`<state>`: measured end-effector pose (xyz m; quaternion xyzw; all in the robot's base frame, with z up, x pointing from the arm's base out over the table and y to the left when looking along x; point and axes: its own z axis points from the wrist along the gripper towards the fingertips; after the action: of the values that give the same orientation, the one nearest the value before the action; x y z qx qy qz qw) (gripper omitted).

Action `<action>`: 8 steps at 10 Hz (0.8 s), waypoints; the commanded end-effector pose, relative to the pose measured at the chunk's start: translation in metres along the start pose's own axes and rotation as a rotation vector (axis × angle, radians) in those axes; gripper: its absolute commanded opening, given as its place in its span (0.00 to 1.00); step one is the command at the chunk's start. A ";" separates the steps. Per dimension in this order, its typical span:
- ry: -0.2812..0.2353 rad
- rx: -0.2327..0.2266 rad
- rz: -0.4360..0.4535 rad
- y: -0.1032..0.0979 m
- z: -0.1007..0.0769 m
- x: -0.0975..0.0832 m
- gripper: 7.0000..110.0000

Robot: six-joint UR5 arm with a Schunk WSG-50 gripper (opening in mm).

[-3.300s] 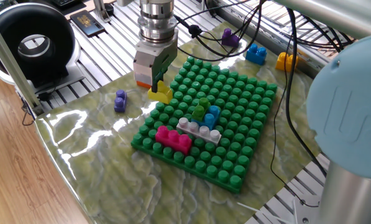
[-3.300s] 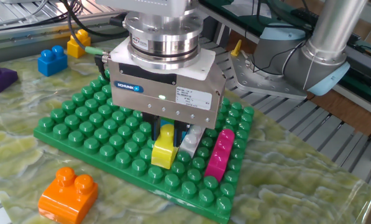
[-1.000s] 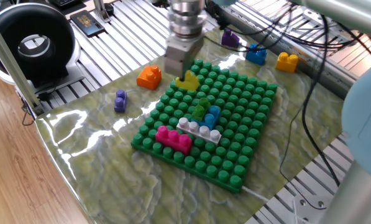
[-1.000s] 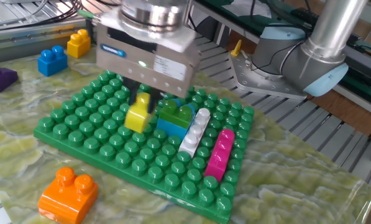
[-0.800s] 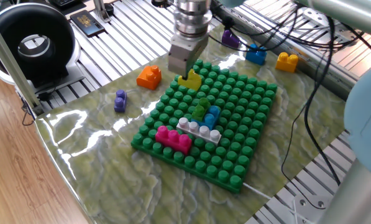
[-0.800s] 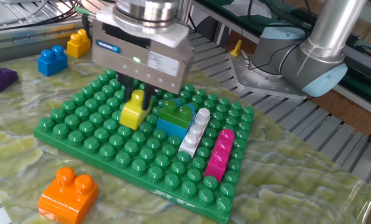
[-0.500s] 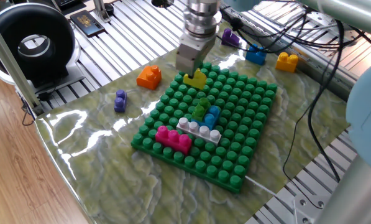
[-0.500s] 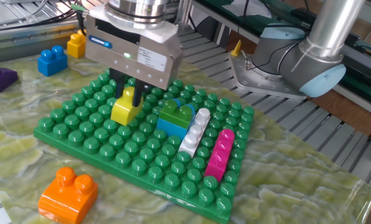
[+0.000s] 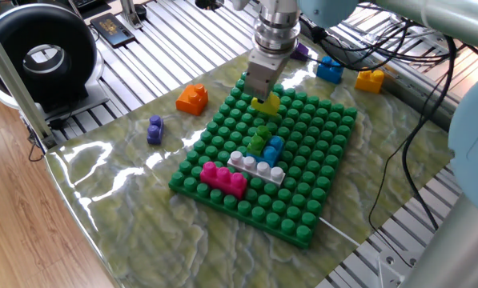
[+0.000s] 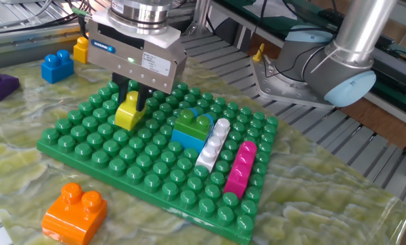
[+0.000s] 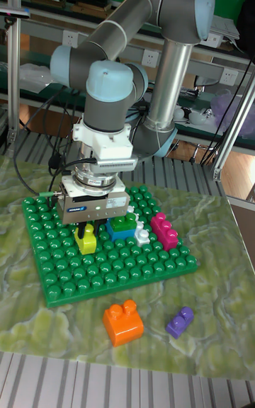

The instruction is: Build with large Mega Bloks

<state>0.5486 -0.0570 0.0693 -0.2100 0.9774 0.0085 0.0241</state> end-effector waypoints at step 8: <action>0.004 -0.048 0.033 0.004 0.013 0.005 0.00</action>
<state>0.5409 -0.0576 0.0568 -0.1995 0.9794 0.0254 0.0150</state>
